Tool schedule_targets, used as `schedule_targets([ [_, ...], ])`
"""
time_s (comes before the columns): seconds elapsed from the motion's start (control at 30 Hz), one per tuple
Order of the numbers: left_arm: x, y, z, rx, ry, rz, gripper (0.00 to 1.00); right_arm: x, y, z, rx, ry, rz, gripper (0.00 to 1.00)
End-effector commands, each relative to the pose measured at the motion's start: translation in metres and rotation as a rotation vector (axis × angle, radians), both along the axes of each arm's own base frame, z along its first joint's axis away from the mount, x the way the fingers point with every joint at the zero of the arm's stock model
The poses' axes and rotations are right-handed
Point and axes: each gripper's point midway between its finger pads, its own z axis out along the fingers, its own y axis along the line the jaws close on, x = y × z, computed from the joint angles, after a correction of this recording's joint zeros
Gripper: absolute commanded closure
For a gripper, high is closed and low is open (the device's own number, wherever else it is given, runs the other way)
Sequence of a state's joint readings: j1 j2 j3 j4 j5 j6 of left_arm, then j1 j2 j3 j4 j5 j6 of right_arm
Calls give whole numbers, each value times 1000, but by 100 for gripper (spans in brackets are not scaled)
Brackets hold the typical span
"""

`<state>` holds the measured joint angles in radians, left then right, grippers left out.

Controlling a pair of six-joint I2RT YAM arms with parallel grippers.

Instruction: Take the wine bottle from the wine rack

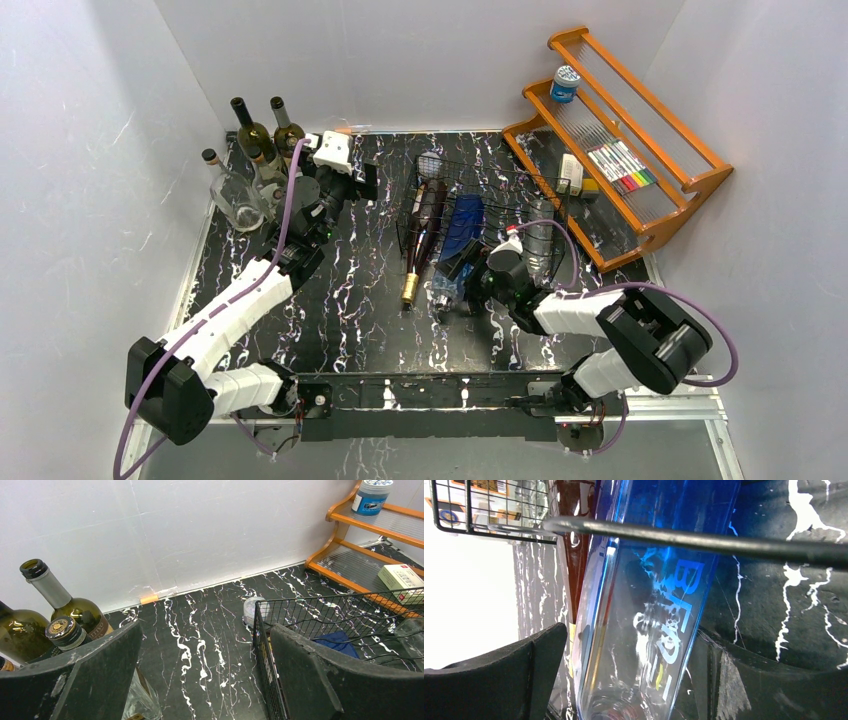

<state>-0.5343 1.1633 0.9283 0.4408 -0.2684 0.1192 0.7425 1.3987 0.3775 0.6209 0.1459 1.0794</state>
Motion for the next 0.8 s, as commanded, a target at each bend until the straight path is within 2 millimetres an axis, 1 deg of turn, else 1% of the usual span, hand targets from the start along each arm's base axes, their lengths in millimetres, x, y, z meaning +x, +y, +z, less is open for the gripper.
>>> schedule_targets([
  [0.0, -4, -5, 17, -32, -47, -30, 2, 13, 2, 10, 97, -14, -44, 2],
  [0.1, -4, -7, 16, -34, -43, -37, 2, 12, 2, 0, 116, 27, -42, 2],
  [0.13, -3, -8, 15, -34, -40, -39, 3, 13, 3, 1, 129, 26, -43, 2],
  [0.17, -3, -8, 14, -34, -38, -40, 3, 8, -1, -8, 122, 44, -44, 2],
  [0.2, -3, -9, 14, -35, -37, -42, 3, 6, -3, -12, 122, 48, -45, 2],
  [0.3, -2, -10, 12, -34, -32, -48, 3, 6, -5, -15, 121, 54, -49, 2],
  [0.47, -2, -10, 11, -29, -32, -47, 3, 4, -4, -14, 128, 61, -38, 12],
  [0.6, -2, -9, 12, -28, -33, -44, 3, 1, -6, -18, 124, 98, -48, 21],
  [0.77, -2, -10, 12, -29, -33, -45, 3, -4, -10, -21, 108, 130, -58, 27],
])
